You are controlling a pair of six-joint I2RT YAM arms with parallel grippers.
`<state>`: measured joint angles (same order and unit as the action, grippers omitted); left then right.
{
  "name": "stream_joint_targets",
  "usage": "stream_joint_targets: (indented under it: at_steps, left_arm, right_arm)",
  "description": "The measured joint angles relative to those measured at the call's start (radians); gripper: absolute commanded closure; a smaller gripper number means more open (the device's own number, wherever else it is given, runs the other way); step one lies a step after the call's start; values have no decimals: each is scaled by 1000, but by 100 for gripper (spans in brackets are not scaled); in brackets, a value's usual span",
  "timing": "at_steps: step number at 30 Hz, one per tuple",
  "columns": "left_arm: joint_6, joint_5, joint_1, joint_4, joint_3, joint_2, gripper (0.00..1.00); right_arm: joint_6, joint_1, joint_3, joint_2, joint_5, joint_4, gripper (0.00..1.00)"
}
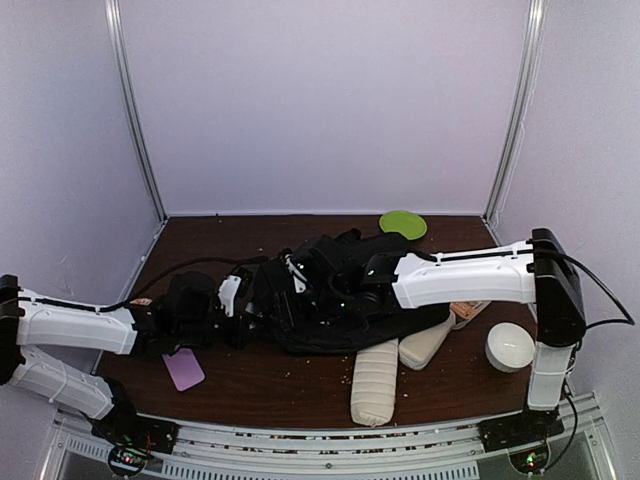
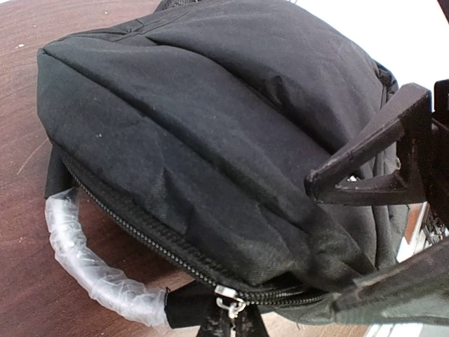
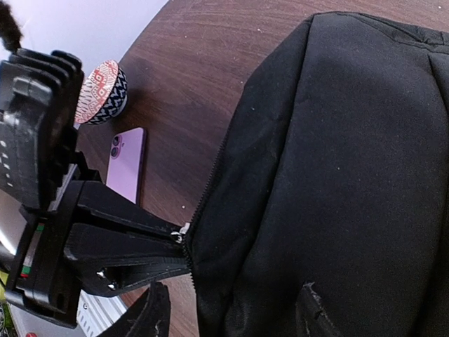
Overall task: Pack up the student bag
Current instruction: Unzip the student bag at the center of the board.
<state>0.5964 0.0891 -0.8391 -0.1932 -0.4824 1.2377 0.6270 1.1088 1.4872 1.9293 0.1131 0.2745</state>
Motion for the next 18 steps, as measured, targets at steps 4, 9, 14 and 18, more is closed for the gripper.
stream_joint_targets:
  at_steps: [4, 9, 14, 18]
  left_arm:
    - [0, -1, -1, 0, 0, -4, 100]
    - [0, -2, -1, 5, 0, -4, 100]
    - [0, -3, -1, 11, 0, -5, 100]
    - [0, -4, -1, 11, 0, -10, 100]
  right_arm:
    - [-9, 0, 1, 2, 1, 29, 48]
    - [-29, 1, 33, 24, -4, 73, 63]
    - [-53, 5, 60, 33, -11, 96, 89]
    - [-71, 8, 68, 34, -13, 106, 100]
